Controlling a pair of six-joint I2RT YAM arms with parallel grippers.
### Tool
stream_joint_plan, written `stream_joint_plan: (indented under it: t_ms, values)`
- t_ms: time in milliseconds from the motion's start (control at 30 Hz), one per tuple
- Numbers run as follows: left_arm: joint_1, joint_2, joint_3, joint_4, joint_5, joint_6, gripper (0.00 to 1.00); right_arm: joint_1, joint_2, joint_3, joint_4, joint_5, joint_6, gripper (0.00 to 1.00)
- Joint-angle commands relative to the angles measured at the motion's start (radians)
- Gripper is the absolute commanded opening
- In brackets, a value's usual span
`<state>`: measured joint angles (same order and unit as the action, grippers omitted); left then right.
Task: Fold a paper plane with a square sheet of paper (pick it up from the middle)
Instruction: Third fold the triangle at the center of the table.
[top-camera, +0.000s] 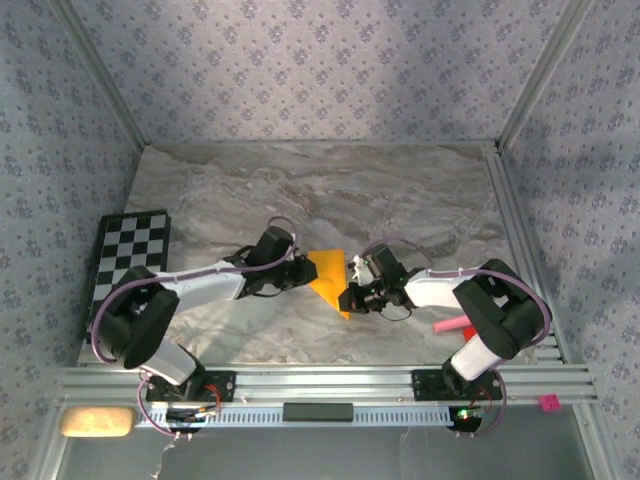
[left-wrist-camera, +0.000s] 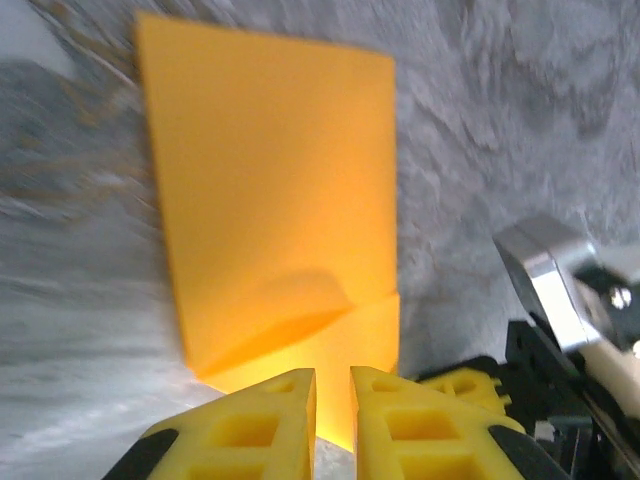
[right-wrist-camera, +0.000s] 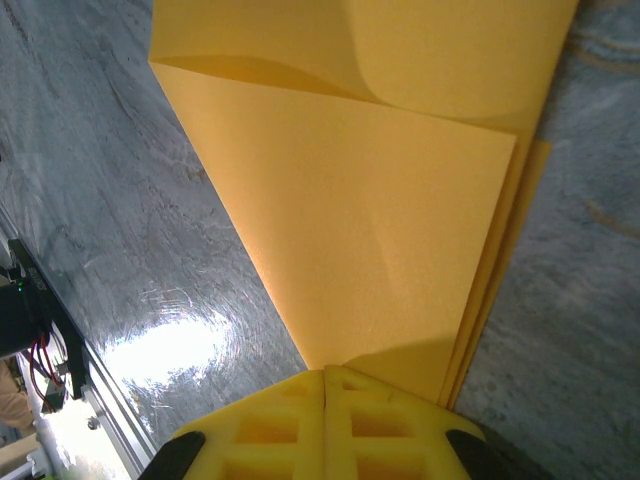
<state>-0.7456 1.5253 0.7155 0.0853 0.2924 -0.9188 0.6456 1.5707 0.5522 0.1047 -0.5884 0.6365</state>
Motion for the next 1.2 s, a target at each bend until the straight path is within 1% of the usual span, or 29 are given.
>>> stream_joint_plan:
  t_ms: [0, 67, 167, 367, 533, 767, 900, 1067, 1167]
  values:
    - [-0.043, 0.051, -0.007, 0.084, 0.025, -0.047, 0.17, -0.005, 0.013, -0.026, -0.104, 0.042, 0.004, 0.02]
    - [-0.069, 0.086, -0.018, 0.143, 0.035, -0.075, 0.17, -0.004, 0.012, -0.025, -0.105, 0.044, 0.005, 0.02]
    - [-0.093, 0.131, -0.024, 0.189, 0.036, -0.092, 0.16, -0.005, 0.014, -0.022, -0.108, 0.045, 0.002, 0.02]
    - [-0.09, 0.196, -0.046, 0.17, -0.018, -0.075, 0.14, -0.006, 0.027, -0.02, -0.105, 0.047, 0.002, 0.02]
    - [-0.043, 0.193, -0.079, 0.126, -0.054, -0.057, 0.13, -0.003, 0.032, -0.02, -0.103, 0.045, 0.003, 0.02]
    - [0.042, 0.156, -0.084, 0.049, -0.055, -0.021, 0.13, -0.003, 0.036, -0.019, -0.105, 0.041, 0.001, 0.02]
    - [0.077, 0.14, -0.071, 0.011, -0.054, -0.012, 0.13, -0.002, 0.034, -0.018, -0.105, 0.044, 0.002, 0.02]
    - [0.104, 0.119, -0.056, -0.027, -0.044, -0.011, 0.12, -0.002, 0.034, -0.016, -0.104, 0.039, 0.001, 0.02]
    - [0.104, 0.087, -0.038, -0.044, -0.04, -0.015, 0.13, -0.001, 0.036, -0.016, -0.105, 0.041, 0.001, 0.02]
